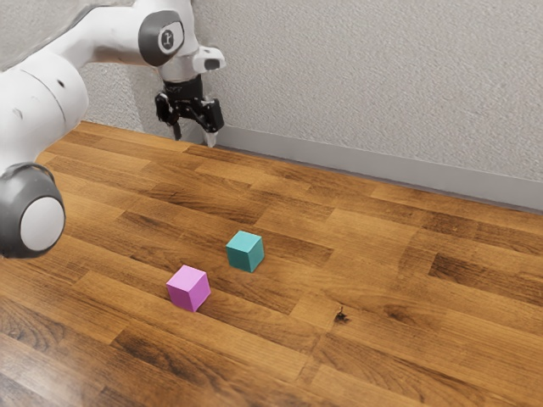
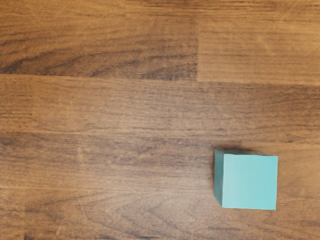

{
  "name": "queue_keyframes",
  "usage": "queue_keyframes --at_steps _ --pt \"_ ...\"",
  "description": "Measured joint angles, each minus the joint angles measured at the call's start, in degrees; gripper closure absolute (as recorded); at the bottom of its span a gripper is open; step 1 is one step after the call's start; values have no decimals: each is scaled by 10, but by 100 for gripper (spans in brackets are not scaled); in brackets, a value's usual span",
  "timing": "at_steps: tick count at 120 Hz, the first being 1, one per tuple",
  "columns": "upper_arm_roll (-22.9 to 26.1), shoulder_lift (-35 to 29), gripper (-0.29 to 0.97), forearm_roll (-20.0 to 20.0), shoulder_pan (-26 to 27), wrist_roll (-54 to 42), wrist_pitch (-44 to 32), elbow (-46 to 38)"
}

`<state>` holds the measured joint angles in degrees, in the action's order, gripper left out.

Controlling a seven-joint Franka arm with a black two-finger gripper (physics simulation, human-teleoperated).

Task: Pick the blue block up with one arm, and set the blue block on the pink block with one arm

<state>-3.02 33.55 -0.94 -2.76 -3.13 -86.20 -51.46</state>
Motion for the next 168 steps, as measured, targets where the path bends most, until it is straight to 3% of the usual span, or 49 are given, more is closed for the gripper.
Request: queue_keyframes --at_steps 13,25,51,64,112,139,168 --pt "-1 76 2 -4 0 7 -53 -1" --pt "-2 98 2 -9 2 12 -83 -6" --pt "-2 -11 2 15 39 20 -174 -229" --pt "-2 -40 2 25 44 24 -216 -292" --pt "6 -52 2 25 87 31 -291 -306" --pt "6 16 2 24 82 33 -323 -315" --pt "6 39 2 23 82 35 -341 -315"
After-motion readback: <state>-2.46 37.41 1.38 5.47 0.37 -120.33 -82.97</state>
